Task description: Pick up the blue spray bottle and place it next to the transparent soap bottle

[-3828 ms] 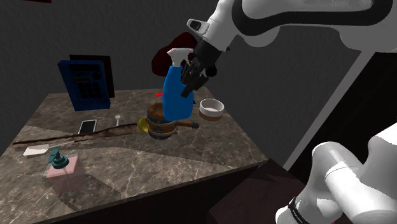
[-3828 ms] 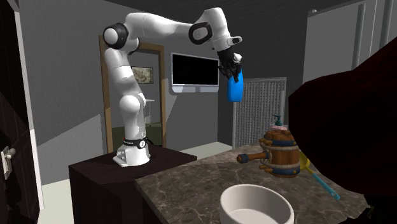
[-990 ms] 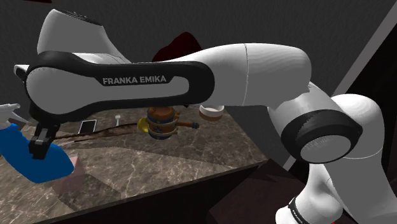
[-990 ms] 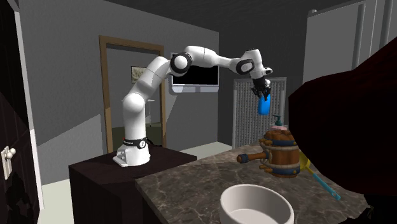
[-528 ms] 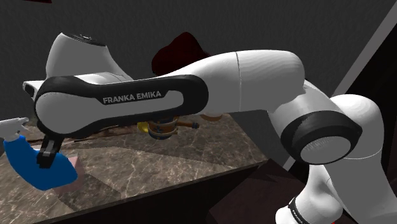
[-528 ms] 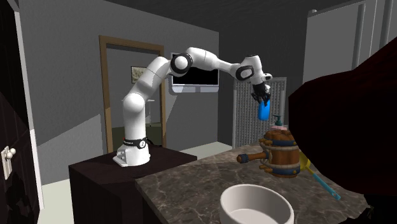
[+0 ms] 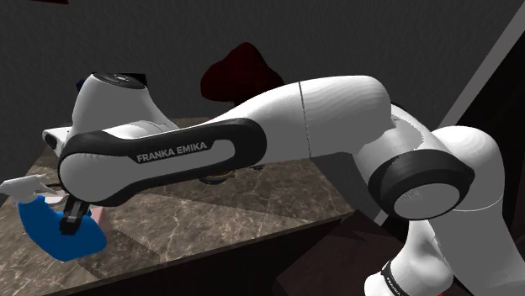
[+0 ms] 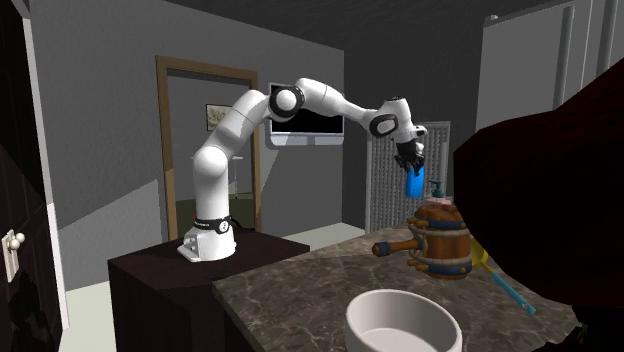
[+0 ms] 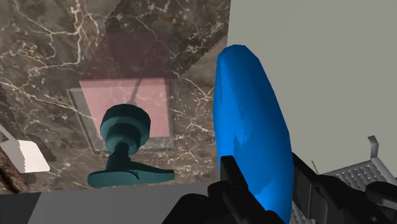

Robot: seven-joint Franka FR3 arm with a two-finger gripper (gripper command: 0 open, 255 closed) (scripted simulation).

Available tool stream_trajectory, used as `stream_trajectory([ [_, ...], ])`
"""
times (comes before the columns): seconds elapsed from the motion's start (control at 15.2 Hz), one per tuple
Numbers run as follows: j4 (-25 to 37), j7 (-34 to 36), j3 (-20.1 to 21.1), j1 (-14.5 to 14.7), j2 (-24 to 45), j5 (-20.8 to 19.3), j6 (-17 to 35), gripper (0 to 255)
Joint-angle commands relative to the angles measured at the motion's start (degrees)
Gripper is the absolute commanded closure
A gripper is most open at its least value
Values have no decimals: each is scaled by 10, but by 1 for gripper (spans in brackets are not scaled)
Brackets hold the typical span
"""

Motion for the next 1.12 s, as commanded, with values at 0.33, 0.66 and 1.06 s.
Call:
stream_trajectory([
  [0.33, -22, -14, 7, -2, 20, 10, 41, 255],
  [0.66, -34, -25, 13, -4, 35, 17, 69, 255],
  [1.06, -44, -37, 20, -7, 57, 26, 99, 255],
])
